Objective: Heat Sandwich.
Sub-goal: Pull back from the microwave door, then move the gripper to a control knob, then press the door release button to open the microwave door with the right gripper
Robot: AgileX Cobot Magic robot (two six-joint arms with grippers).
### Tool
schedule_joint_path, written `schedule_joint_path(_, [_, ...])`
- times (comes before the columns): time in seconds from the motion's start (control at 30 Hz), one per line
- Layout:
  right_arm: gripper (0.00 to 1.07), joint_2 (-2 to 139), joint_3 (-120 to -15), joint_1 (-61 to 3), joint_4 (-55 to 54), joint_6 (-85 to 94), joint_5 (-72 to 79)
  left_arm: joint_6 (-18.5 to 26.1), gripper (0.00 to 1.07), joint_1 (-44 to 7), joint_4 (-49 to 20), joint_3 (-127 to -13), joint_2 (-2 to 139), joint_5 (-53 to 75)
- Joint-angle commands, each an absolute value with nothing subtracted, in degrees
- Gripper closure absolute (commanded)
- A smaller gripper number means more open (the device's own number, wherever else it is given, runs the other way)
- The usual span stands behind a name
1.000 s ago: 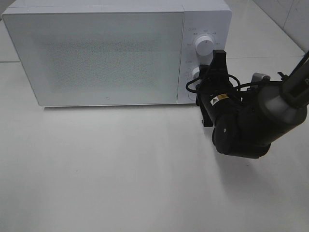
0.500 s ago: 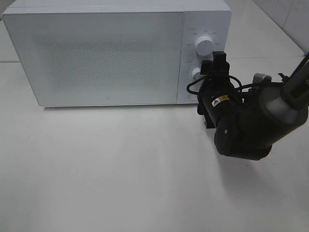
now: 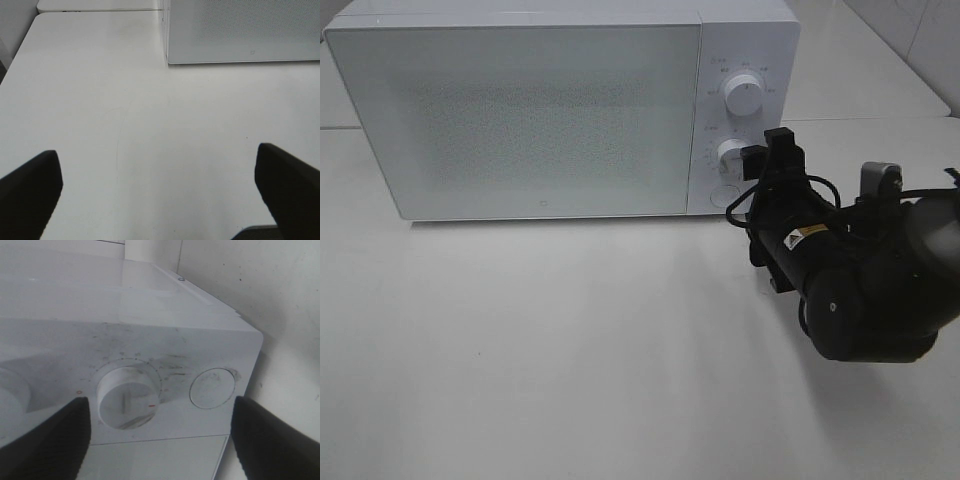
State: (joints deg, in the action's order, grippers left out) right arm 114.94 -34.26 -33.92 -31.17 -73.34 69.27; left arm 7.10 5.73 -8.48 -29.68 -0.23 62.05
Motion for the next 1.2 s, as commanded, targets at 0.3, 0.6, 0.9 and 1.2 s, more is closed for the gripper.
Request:
schedule_joint_path(0.3, [0.31,103.82,-26.81,-33.92,-25.61,-61.25,68.87,6.76,0.07,5.39,-8.88,-29.62,-1.78,61.54])
schedule_joint_path(0.6, [0.31,93.68,-26.53,-33.92,-21.14,-36.5,47.67,6.76,0.07,5.39,-8.88,-29.62,-1.78,61.54])
schedule_joint_path(0.9, [0.31,85.2,-27.04,-33.92,-21.2,-7.96,26.81,6.76,0.07,5.39,-8.88,-29.62,-1.78,61.54])
schedule_joint_path(1.2, [0.31,78.04,-29.79,-33.92,-20.91,11.23,4.47,6.76,0.07,5.39,-8.88,-29.62,-1.78,61.54])
